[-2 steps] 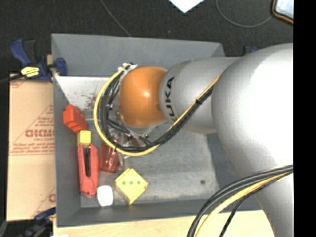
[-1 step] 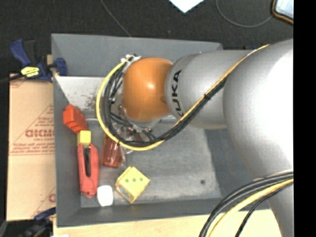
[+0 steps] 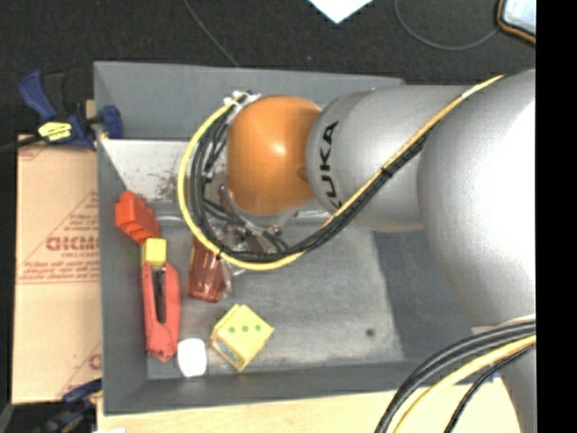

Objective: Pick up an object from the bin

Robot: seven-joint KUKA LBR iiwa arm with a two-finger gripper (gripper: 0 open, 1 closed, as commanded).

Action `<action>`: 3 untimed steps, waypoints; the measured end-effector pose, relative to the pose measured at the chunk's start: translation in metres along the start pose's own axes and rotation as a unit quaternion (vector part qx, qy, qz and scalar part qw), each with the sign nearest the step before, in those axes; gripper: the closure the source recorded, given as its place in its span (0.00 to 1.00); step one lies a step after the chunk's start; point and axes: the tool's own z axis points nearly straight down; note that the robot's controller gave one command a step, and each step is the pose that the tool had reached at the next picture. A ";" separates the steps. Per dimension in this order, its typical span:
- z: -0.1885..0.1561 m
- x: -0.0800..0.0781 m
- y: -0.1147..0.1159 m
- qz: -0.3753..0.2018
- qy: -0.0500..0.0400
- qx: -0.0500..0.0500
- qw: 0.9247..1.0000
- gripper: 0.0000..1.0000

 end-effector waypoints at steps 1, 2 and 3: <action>-0.011 -0.001 0.000 0.001 -0.001 0.000 1.000 1.00; -0.031 -0.001 -0.001 0.002 -0.001 0.001 1.000 1.00; -0.039 -0.002 -0.002 0.003 -0.003 0.001 1.000 1.00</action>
Offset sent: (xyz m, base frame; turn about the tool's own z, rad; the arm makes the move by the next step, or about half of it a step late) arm 0.0003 -0.0002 0.0389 0.0009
